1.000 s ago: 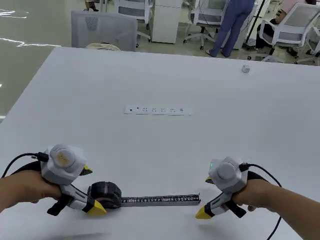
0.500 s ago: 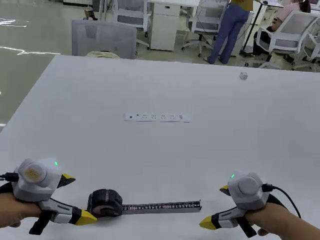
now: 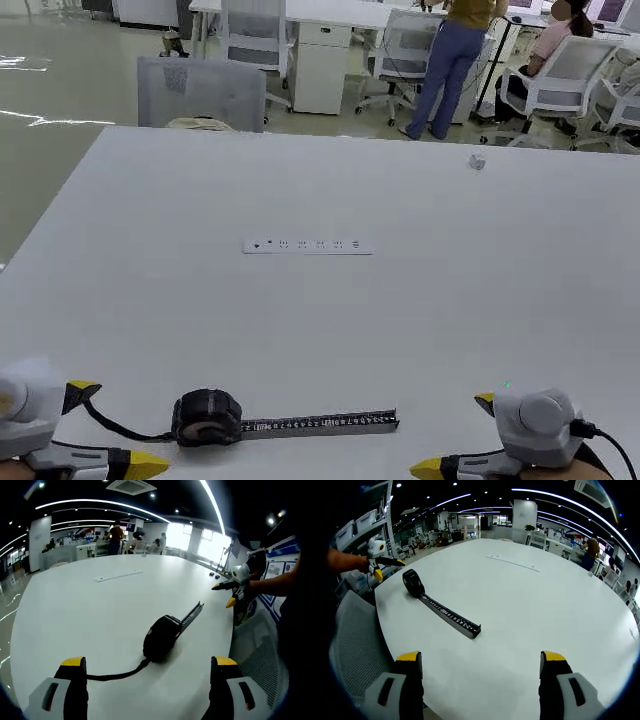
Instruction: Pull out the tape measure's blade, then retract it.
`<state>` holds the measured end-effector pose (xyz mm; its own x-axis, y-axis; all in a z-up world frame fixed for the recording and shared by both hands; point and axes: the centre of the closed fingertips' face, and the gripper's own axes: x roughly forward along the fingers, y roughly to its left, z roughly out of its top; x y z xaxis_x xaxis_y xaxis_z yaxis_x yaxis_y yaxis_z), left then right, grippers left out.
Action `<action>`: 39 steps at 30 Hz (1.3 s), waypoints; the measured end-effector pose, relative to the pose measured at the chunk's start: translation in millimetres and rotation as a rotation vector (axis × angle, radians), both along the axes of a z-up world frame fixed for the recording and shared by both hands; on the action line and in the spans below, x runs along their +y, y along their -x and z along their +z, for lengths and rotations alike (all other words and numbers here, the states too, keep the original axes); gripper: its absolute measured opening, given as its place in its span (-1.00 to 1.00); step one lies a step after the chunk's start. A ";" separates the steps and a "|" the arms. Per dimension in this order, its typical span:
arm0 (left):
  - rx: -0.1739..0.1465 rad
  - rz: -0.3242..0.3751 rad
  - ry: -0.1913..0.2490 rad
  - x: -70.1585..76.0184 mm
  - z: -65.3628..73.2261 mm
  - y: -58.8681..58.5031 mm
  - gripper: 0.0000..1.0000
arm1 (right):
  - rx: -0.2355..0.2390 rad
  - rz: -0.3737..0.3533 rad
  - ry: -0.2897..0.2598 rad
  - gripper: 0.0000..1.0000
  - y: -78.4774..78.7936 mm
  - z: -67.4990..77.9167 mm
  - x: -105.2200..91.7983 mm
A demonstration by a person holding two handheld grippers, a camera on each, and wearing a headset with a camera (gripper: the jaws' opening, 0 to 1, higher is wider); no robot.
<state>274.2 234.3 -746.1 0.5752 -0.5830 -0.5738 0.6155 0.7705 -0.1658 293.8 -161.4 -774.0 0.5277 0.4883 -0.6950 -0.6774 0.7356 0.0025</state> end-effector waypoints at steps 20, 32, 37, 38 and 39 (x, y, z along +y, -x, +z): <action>-0.084 0.178 0.030 50.2 15.5 42.4 1.00 | -0.067 -0.044 0.006 1.00 47.6 21.5 -23.3; -0.084 0.218 0.042 59.9 13.9 71.6 1.00 | -0.056 -0.081 -0.003 1.00 80.3 22.4 -27.2; -0.093 0.214 0.021 58.8 10.6 77.1 1.00 | -0.056 -0.093 -0.015 1.00 79.9 24.7 -30.3; -0.098 0.213 0.020 58.9 11.4 76.3 1.00 | -0.060 -0.094 -0.015 1.00 79.2 25.3 -30.7; -0.097 0.214 0.022 58.8 11.8 76.0 1.00 | -0.062 -0.094 -0.014 1.00 78.7 25.7 -30.8</action>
<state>198.2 293.1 -734.3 0.7387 -0.4540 -0.4982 0.4527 0.8818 -0.1324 215.1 -192.2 -748.4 0.6132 0.4443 -0.6531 -0.6046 0.7961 -0.0261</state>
